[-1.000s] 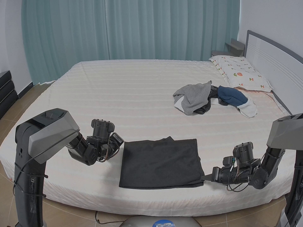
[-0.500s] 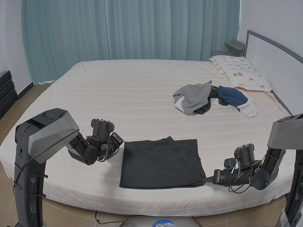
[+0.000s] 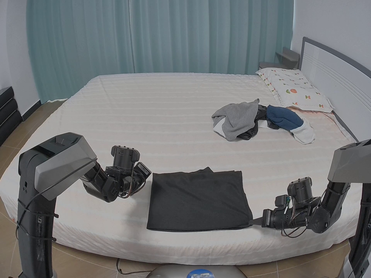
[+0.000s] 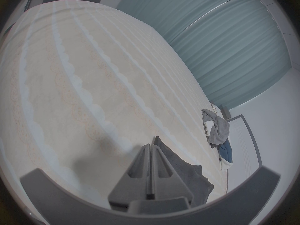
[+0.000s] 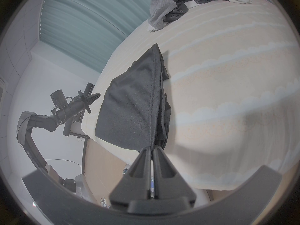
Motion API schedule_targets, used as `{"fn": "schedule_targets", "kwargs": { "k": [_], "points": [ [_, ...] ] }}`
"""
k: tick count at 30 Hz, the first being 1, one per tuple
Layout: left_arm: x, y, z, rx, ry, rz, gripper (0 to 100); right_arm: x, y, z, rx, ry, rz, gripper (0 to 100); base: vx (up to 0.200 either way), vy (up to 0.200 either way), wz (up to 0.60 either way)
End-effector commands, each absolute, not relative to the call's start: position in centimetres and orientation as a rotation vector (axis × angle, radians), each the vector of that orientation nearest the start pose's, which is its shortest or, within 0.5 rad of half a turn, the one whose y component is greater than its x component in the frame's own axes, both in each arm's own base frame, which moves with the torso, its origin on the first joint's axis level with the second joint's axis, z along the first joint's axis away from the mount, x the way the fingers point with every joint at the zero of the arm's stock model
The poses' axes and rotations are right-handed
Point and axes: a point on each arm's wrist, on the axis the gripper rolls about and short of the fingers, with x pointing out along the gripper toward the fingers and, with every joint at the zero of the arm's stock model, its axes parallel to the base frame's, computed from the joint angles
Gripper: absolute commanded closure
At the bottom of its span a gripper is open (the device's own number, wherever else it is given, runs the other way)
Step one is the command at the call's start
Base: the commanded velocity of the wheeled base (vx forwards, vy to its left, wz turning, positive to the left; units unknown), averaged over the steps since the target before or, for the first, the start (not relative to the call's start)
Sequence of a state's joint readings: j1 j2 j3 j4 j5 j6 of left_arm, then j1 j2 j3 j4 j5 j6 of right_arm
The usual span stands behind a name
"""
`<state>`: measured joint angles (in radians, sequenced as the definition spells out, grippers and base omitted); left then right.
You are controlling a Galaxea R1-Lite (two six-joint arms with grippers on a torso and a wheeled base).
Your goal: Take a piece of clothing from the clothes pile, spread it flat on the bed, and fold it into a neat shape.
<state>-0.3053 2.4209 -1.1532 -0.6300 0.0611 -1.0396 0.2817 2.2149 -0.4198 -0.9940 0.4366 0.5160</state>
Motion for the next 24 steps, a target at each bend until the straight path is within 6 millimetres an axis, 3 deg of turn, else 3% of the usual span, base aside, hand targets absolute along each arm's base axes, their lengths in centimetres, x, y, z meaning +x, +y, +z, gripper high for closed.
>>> {"fn": "schedule_targets", "kwargs": {
  "k": [1, 8, 13, 18, 19, 24],
  "points": [
    [41.2, -12.8, -0.7, -0.884, 0.684, 0.111, 100, 27.1, 8.9, -1.9, 0.53, 0.97, 0.457, 0, 0.0, 0.0, 0.0],
    [40.1, -12.7, 0.0, -0.891, 0.738, 0.052, 100, 28.9, 7.3, -1.1, 0.58, 0.9, 0.413, 0, 0.0, 0.0, 0.0],
    [39.0, -12.3, 0.8, -0.9, 0.807, -0.049, 100, 29.7, 7.1, -1.1, 0.608, 0.884, 0.397, 0, 0.0, 0.0, 0.0],
    [38.8, -12.2, 0.4, -0.845, 0.821, -0.072, 100, 30.2, 7.0, -1.0, 0.645, 0.875, 0.38, 0, 0.0, 0.0, 0.0],
    [38.8, -12.1, 0.5, -0.84, 0.817, -0.075, 0, 30.4, 6.9, -0.9, 0.653, 0.872, 0.376, 0, 0.0, 0.0, 0.0],
    [38.5, -12.1, 0.1, -0.821, 0.825, -0.09, 0, 30.6, 6.7, -1.2, 0.657, 0.874, 0.37, 0, 0.0, 0.0, 0.0]
  ]
}}
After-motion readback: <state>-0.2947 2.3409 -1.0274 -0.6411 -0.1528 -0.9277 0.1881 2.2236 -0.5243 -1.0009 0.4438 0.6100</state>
